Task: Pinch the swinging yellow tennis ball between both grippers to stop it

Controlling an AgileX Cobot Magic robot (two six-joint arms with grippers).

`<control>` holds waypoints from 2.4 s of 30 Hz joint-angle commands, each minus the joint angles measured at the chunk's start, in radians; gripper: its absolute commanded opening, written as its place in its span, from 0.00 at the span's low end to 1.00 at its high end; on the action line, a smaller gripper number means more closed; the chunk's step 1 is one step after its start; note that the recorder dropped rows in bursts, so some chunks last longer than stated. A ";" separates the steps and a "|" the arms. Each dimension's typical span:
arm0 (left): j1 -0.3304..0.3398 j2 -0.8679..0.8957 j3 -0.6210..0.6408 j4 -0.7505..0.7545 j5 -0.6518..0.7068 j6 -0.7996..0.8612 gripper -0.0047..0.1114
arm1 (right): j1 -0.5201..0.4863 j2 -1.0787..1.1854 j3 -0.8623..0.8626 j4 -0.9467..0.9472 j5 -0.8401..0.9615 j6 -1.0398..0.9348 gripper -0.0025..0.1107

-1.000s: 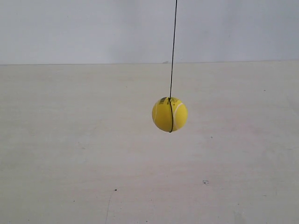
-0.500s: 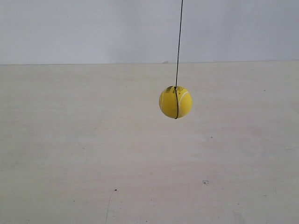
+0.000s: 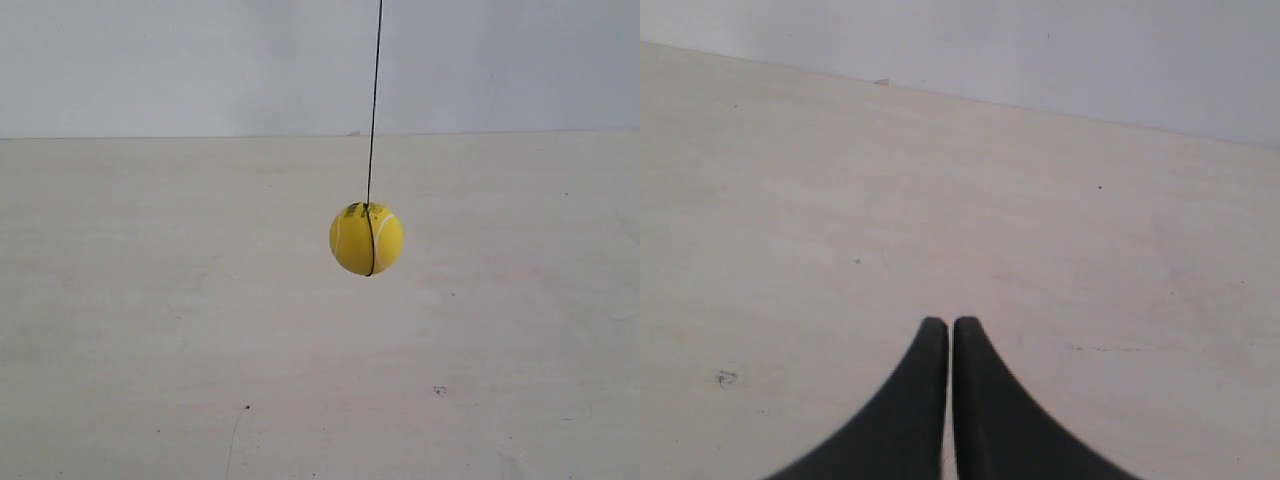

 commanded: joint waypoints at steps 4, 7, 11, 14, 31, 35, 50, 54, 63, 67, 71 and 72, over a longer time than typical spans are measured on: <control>0.002 -0.003 0.003 -0.008 -0.001 -0.008 0.08 | 0.002 -0.005 -0.001 -0.004 0.001 -0.007 0.02; 0.002 -0.003 0.003 -0.008 -0.001 -0.008 0.08 | 0.002 -0.005 -0.001 -0.004 0.001 -0.007 0.02; 0.002 -0.003 0.003 -0.008 -0.001 -0.008 0.08 | 0.002 -0.005 -0.001 -0.004 0.001 -0.002 0.02; 0.002 -0.003 0.003 -0.008 -0.001 -0.008 0.08 | 0.002 -0.005 -0.001 -0.004 0.001 -0.002 0.02; 0.002 -0.003 0.191 -0.570 0.147 0.663 0.08 | 0.002 -0.005 -0.001 -0.001 -0.007 0.000 0.02; 0.002 -0.003 0.307 -0.853 0.121 0.985 0.08 | 0.002 -0.005 -0.001 -0.001 -0.007 0.000 0.02; 0.026 -0.003 0.470 -1.009 0.203 1.020 0.08 | 0.002 -0.005 -0.001 -0.001 -0.007 0.000 0.02; 0.026 -0.003 0.470 -1.009 0.241 1.018 0.08 | 0.002 -0.005 -0.001 -0.001 -0.007 0.000 0.02; 0.026 -0.003 0.470 -0.997 0.241 1.018 0.08 | 0.002 -0.005 -0.001 -0.001 -0.007 0.000 0.02; 0.026 -0.003 0.470 -0.997 0.241 1.018 0.08 | 0.002 -0.005 -0.001 -0.001 -0.007 0.000 0.02; 0.026 -0.003 0.470 -0.997 0.241 1.018 0.08 | 0.002 -0.005 -0.001 -0.001 -0.007 0.000 0.02; 0.026 -0.003 0.470 -0.997 0.241 1.018 0.08 | 0.002 -0.005 -0.001 -0.001 -0.007 0.000 0.02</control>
